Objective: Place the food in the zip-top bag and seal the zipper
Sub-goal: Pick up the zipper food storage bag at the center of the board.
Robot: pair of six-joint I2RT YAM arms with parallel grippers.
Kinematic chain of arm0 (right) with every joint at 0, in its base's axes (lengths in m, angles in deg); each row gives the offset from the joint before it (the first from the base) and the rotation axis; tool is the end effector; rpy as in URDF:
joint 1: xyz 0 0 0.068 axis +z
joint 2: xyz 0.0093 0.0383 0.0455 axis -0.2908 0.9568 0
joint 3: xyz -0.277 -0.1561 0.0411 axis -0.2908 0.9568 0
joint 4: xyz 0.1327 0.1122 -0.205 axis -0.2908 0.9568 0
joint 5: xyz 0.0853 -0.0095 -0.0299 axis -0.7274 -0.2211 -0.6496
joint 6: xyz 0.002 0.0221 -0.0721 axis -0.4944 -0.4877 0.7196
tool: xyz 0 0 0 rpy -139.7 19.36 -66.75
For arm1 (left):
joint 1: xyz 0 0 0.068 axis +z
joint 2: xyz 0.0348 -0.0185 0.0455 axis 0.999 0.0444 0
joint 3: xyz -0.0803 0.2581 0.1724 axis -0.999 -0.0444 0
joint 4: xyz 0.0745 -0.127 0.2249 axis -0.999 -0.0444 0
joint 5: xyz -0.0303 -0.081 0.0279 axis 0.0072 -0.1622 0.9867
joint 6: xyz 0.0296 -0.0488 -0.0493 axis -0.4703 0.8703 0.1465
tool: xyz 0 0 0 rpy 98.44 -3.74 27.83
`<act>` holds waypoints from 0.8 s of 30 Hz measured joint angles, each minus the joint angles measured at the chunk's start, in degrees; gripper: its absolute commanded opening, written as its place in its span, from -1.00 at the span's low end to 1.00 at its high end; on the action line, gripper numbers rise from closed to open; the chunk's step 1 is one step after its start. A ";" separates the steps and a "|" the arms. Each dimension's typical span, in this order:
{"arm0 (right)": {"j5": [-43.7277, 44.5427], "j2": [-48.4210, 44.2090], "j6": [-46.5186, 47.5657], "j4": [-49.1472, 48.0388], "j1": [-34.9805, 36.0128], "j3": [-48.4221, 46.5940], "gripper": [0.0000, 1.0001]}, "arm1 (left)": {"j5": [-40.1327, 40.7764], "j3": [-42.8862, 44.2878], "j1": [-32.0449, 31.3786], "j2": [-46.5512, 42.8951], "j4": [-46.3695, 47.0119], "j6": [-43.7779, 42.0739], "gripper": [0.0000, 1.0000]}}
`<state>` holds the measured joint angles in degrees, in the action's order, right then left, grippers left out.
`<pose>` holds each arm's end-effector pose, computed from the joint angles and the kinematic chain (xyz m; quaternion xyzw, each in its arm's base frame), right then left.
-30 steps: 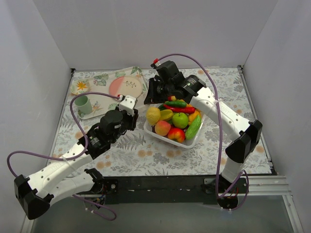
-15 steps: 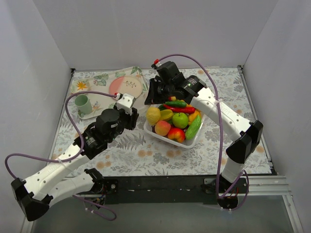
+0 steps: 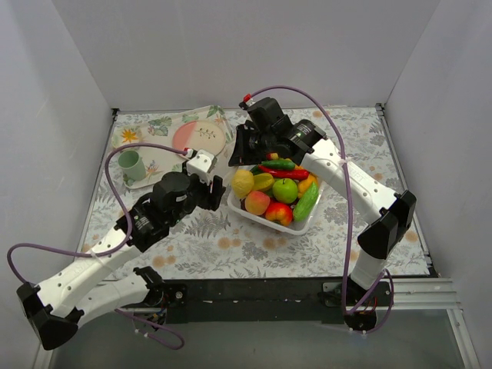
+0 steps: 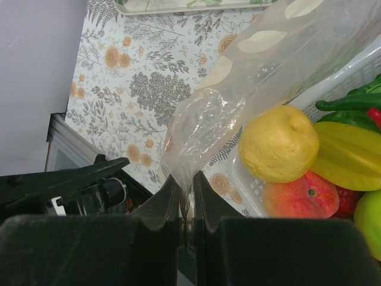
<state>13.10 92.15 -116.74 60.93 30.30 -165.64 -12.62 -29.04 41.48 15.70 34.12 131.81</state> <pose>0.2837 0.3158 0.4345 -0.1206 0.8857 0.3258 0.3080 0.1448 -0.1293 0.3718 -0.0369 0.8155 -0.3300 0.4740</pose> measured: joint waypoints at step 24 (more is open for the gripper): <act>0.00 -0.79 -0.22 0.02 0.09 1.64 -0.97 | 6.14 -2.45 -0.02 3.58 1.62 -0.17 -0.17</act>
<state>13.10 91.36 -116.96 60.95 30.38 -164.00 -6.47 -31.49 41.46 19.28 35.73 131.63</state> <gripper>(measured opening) 0.142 0.236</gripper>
